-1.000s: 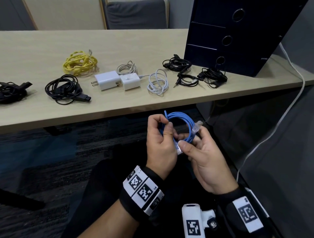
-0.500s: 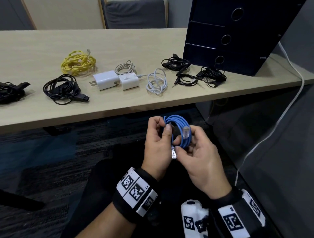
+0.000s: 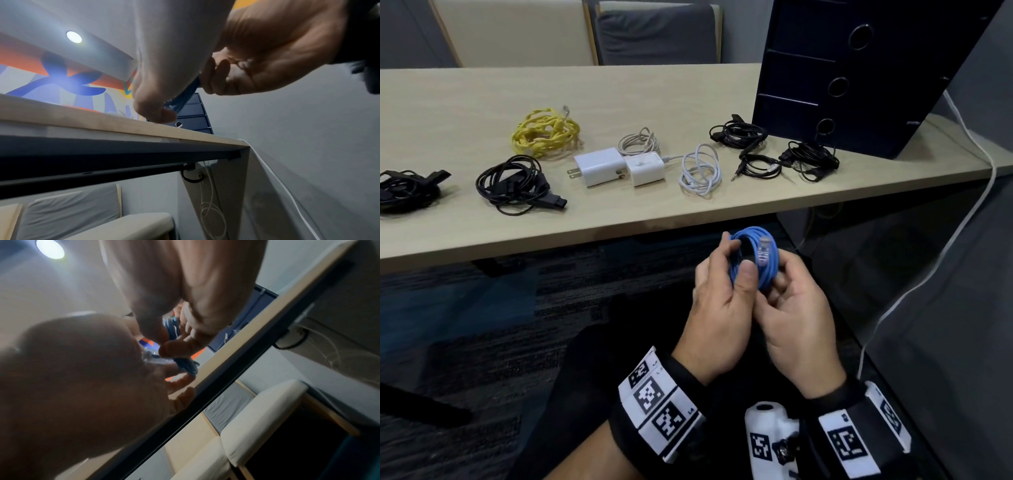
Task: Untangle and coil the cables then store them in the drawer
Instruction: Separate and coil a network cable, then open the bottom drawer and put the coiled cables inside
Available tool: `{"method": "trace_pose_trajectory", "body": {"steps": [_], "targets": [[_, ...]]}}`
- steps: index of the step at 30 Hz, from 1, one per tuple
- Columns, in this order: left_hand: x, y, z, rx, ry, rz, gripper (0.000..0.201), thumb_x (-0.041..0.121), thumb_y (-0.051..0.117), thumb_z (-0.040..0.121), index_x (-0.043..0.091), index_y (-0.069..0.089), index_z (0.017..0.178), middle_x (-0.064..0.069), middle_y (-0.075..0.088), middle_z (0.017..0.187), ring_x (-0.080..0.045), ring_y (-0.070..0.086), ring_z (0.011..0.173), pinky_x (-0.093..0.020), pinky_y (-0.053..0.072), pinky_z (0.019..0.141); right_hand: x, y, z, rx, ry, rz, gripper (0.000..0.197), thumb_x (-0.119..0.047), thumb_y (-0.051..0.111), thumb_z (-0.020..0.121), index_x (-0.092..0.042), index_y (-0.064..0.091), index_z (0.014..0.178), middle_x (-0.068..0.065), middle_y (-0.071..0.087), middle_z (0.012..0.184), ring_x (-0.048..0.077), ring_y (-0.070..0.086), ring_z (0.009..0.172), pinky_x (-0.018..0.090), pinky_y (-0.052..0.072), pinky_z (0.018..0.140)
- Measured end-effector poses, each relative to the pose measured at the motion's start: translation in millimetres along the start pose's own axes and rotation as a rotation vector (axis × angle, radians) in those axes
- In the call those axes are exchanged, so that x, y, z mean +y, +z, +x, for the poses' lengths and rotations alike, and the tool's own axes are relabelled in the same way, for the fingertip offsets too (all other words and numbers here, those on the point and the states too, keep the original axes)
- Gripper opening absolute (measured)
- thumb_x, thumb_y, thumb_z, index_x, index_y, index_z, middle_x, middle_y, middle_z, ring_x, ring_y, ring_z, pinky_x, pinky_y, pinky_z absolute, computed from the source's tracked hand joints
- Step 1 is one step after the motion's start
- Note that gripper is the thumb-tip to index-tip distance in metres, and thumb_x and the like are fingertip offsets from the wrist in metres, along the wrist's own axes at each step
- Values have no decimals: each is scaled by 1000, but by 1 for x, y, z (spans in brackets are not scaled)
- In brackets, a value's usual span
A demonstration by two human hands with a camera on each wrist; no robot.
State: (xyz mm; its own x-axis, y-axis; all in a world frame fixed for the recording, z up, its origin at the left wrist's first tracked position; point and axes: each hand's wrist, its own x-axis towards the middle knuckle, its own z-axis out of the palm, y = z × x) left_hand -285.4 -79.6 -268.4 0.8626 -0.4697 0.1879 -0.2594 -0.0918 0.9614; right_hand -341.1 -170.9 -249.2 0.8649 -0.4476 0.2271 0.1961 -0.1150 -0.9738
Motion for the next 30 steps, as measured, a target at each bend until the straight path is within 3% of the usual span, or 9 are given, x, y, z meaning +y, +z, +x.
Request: {"method": "trace_pose_trajectory", "body": {"steps": [4, 8, 11, 14, 17, 19, 22, 27, 30], "targets": [[5, -2, 0, -112, 45, -157, 80, 65, 58, 75, 29, 29, 140, 10, 54, 131, 0, 55, 116, -26, 43, 102, -8, -1, -3, -54, -156, -258, 34, 4, 69, 82, -15, 66, 109, -5, 71, 89, -4, 65, 83, 5, 44, 73], [5, -1, 4, 29, -4, -421, 31, 35, 64, 86, 24, 57, 114, -4, 64, 111, -8, 62, 100, -25, 50, 88, -4, -3, -2, -106, -283, -429, 33, 0, 60, 77, -14, 68, 106, -6, 63, 100, 2, 62, 86, 8, 43, 78], [3, -4, 5, 50, -183, -711, 30, 33, 57, 90, 11, 60, 110, -5, 70, 100, -13, 65, 83, -27, 53, 69, -3, -8, -5, -66, -139, -89, 27, -7, 62, 81, -27, 68, 99, 0, 65, 94, 11, 65, 64, 20, 51, 61], [3, -12, 4, -33, -279, -856, 34, 30, 51, 91, 3, 57, 110, -12, 70, 98, -21, 69, 84, -33, 58, 69, -1, -25, -1, 127, -47, -73, 18, -14, 67, 88, -26, 63, 100, 0, 65, 80, 12, 58, 54, 22, 46, 50], [3, -20, 1, -197, -297, -926, 38, 31, 52, 89, 0, 57, 110, -15, 72, 98, -25, 71, 85, -34, 58, 72, 2, -33, 7, 64, 103, -45, 19, -20, 56, 96, -18, 62, 114, 0, 65, 78, 15, 50, 54, 24, 41, 44], [6, -22, 2, -252, -303, -923, 43, 32, 48, 87, -2, 58, 110, -16, 72, 96, -24, 71, 85, -33, 57, 77, 0, -31, 6, -49, 157, 60, 26, -27, 51, 95, -16, 67, 113, 4, 65, 76, 19, 45, 55, 23, 35, 41], [13, -25, 6, -236, -276, -820, 40, 32, 50, 91, -3, 58, 109, -15, 70, 93, -22, 68, 83, -33, 55, 82, -11, -27, 7, -43, 175, 60, 21, -13, 51, 99, -18, 71, 101, 0, 63, 71, 8, 45, 51, 17, 32, 41], [29, -24, 17, -117, -246, -555, 30, 29, 52, 89, 3, 65, 93, 3, 63, 72, -8, 57, 68, -21, 46, 70, -19, -30, 16, 69, 114, -32, 20, -9, 55, 97, -23, 70, 96, -8, 61, 66, 2, 48, 51, 14, 36, 43], [40, -26, 30, -100, -238, -455, 33, 35, 65, 83, 2, 67, 90, -3, 63, 76, -21, 53, 76, -29, 42, 72, -21, -35, 30, 115, 93, -99, 21, -11, 56, 97, -26, 71, 94, -10, 63, 66, 2, 51, 55, 15, 38, 45]]}}
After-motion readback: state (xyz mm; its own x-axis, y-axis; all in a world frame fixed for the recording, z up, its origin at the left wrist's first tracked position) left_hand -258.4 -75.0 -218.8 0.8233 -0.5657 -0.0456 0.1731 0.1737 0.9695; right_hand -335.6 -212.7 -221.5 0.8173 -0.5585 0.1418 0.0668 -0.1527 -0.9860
